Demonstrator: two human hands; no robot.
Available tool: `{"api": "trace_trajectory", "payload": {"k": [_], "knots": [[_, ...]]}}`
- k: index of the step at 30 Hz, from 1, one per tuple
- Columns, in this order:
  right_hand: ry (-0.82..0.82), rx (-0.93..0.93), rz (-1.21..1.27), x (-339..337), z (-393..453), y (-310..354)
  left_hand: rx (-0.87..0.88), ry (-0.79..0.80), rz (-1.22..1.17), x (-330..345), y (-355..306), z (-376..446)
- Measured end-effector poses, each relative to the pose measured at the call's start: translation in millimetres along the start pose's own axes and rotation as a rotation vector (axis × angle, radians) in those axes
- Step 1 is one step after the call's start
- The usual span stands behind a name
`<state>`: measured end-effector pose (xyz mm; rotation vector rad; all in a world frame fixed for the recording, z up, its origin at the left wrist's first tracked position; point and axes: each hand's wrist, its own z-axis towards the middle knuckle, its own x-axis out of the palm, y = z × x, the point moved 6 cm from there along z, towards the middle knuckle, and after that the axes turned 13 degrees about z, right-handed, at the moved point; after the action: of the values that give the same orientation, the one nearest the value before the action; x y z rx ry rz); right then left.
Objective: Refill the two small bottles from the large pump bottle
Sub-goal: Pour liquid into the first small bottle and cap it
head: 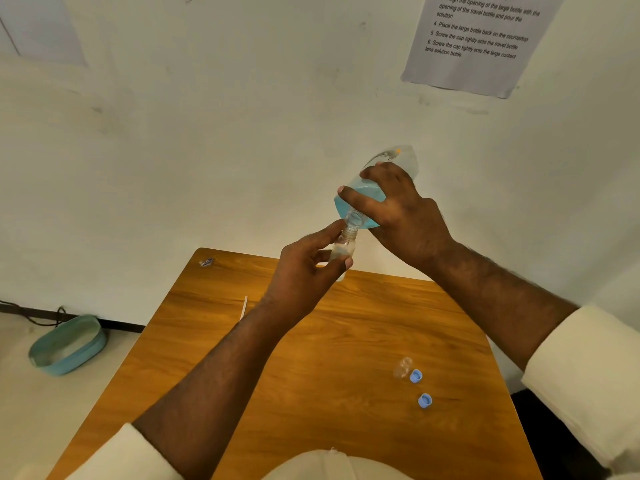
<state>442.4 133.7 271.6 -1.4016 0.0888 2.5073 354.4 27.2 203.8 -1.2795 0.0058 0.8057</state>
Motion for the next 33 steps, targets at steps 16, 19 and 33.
{"api": "trace_trajectory", "payload": {"k": [16,19,33], "knots": [[0.004,-0.015,0.000,1.1,2.6,0.3,-0.006,-0.012,-0.002,-2.2,-3.6,-2.1],[0.005,-0.016,0.001,0.9,2.2,0.5,0.002,-0.016,0.007,-2.5,-5.0,-2.3],[-0.020,-0.011,0.007,-0.6,2.3,2.1,-0.009,-0.019,0.003,-4.0,-6.5,-2.9]]}}
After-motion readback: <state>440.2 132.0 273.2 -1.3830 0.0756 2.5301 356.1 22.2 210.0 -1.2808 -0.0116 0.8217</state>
